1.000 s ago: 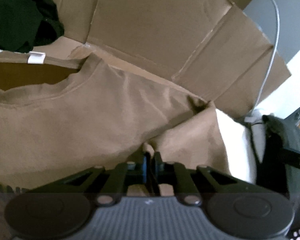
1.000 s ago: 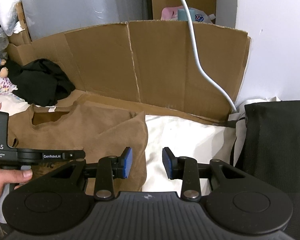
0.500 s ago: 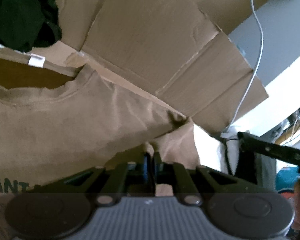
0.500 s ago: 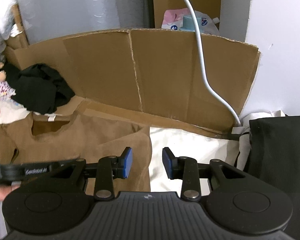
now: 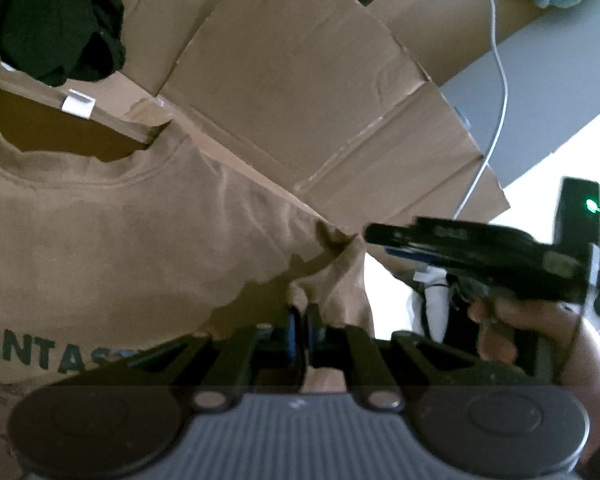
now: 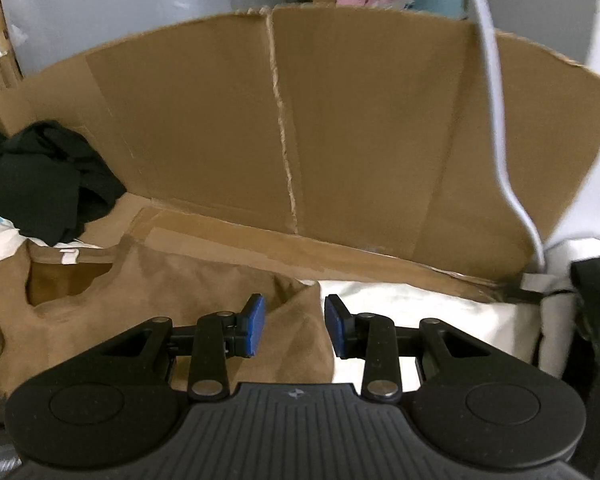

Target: Fold clothes

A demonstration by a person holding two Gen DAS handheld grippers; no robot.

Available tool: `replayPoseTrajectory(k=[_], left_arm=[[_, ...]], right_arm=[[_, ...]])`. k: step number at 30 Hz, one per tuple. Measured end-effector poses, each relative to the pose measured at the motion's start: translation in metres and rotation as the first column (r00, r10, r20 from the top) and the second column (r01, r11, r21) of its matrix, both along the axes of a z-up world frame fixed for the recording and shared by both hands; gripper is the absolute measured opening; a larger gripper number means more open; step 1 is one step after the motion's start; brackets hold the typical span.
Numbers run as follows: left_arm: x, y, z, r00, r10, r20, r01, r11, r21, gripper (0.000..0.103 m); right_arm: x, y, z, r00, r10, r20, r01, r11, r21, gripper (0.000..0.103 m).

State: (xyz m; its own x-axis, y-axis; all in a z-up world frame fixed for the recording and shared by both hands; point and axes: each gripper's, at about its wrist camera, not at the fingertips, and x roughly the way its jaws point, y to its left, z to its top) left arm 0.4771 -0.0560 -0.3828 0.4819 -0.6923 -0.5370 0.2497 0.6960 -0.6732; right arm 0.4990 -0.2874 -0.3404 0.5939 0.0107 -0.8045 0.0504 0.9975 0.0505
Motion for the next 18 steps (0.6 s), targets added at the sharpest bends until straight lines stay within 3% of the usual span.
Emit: replayPoseTrajectory(k=[11, 18], left_arm=[[-0.001, 0.001, -0.006, 1.0, -0.004, -0.007, 0.003, 1.0, -0.026, 0.005], [-0.005, 0.008, -0.006, 1.0, -0.005, -0.001, 0.005, 1.0, -0.03, 0.005]], right_arm=[[0.023, 0.007, -0.029, 0.998, -0.033, -0.06, 0.024, 0.989, -0.143, 0.037], [0.036, 0.004, -0.041, 0.995, -0.053, -0.088, 0.038, 0.986, -0.165, 0.037]])
